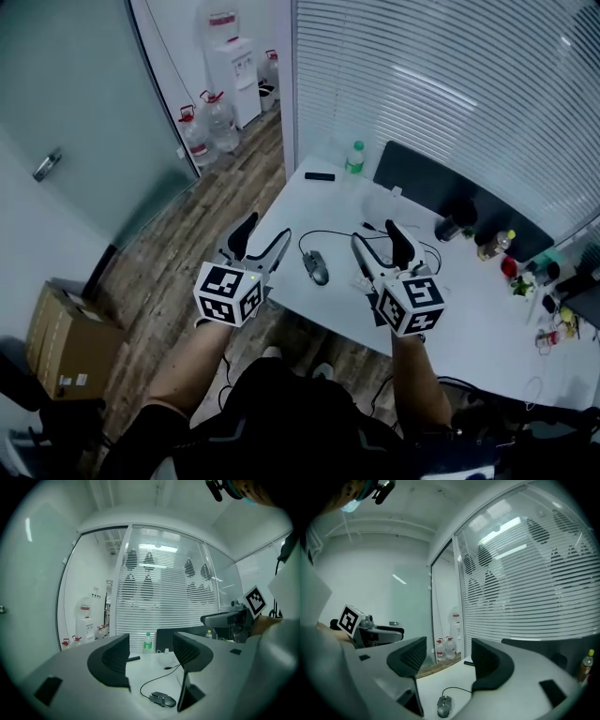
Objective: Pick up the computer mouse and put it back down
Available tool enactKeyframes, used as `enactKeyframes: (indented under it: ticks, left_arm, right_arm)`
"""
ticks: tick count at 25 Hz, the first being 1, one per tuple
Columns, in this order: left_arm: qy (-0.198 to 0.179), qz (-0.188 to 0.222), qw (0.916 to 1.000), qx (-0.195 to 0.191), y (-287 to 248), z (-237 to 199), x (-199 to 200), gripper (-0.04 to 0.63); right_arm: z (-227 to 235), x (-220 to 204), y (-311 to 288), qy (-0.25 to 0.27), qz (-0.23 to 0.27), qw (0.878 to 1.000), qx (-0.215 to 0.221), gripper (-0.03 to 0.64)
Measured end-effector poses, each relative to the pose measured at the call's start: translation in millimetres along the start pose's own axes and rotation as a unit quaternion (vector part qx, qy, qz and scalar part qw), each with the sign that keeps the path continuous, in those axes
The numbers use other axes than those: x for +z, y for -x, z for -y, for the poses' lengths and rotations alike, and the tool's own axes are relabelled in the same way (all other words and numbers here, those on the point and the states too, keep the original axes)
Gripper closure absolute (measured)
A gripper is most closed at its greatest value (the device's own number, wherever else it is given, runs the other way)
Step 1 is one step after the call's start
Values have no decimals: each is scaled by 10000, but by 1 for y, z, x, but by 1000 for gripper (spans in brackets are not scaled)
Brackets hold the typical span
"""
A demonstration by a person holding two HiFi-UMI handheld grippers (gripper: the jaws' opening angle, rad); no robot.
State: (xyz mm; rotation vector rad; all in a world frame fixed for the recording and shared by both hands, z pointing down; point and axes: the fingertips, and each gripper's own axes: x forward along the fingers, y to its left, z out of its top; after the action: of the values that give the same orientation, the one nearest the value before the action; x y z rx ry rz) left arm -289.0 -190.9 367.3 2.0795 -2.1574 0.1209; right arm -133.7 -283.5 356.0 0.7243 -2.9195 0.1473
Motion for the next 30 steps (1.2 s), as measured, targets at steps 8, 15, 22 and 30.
enactKeyframes:
  ticks: [8,15,22,30]
  left_arm:
    - [156,-610,9978,-193,-32,-28,-63,291]
    - [441,-1167,9920,-194,-49,-56,-136,291]
    - [781,-1595,9840,-150,-56,-69,-200,291]
    - [1161,-2091,9710,-19,-59,-74,-266,290]
  right_arm:
    - [7,-66,-48,-99,-648,9978,-61,316]
    - [-1,-146,-85,-272,-1329,9907,-42,313]
    - [-11,-223,-110,-336,-1962,9800,-7,302]
    - [-25,-301,-127,-233,-2713,9622,79,279]
